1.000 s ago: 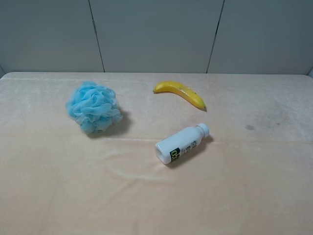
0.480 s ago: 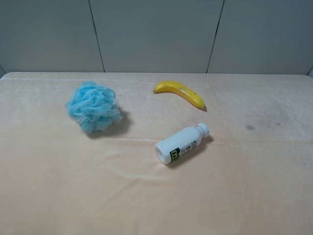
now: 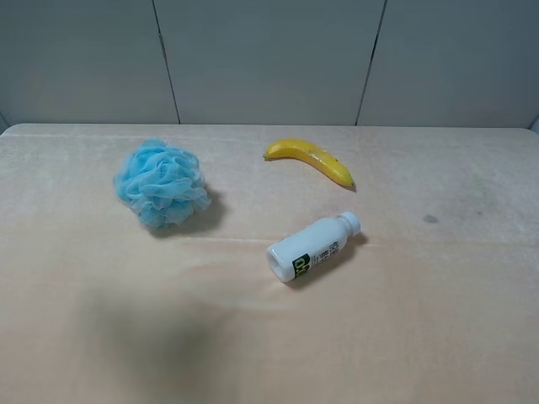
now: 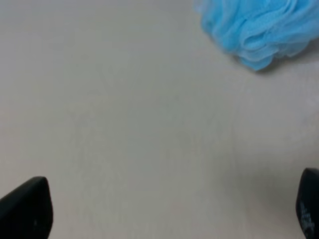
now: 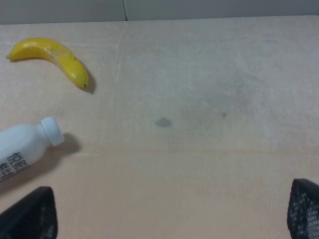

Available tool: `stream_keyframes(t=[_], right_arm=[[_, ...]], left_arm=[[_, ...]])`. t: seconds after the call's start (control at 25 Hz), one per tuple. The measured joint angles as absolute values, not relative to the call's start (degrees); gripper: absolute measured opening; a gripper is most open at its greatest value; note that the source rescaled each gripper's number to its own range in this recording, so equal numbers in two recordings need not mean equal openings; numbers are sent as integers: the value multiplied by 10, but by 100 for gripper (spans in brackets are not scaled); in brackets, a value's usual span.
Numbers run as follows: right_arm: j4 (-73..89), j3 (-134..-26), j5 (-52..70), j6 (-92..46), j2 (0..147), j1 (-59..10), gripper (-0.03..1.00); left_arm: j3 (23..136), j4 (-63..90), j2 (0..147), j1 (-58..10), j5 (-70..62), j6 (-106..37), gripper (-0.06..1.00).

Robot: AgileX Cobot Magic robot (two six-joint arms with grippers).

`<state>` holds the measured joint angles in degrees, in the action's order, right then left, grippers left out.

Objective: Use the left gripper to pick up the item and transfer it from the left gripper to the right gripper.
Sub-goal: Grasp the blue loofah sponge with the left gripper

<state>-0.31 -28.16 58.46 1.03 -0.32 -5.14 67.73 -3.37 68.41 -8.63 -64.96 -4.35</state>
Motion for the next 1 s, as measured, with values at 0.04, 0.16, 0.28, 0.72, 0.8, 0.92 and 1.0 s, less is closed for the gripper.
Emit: stream_keyframes(t=[0.04, 0.16, 0.28, 0.72, 0.8, 0.92, 1.0], right_arm=[[-3, -282, 585, 10, -3, -51, 100], [-3, -282, 585, 10, -3, -51, 100], [-3, -282, 585, 10, -3, -51, 100], [-3, -282, 585, 10, -3, -51, 100], [-3, -282, 585, 10, -3, -51, 100], [-3, -282, 585, 10, -3, -51, 100], [-3, -282, 585, 10, -3, -51, 100]], left_arm=[[685, -34, 713, -93, -646, -44, 97], [715, -35, 789, -116, -633, -43, 97], [754, -36, 857, -142, -621, -43, 96], [859, -34, 1047, -203, -612, -32, 96], [864, -34, 1070, -203, -603, -30, 96], [865, -35, 1101, -203, -578, -28, 96], [865, -35, 1122, -203, -560, -28, 96]])
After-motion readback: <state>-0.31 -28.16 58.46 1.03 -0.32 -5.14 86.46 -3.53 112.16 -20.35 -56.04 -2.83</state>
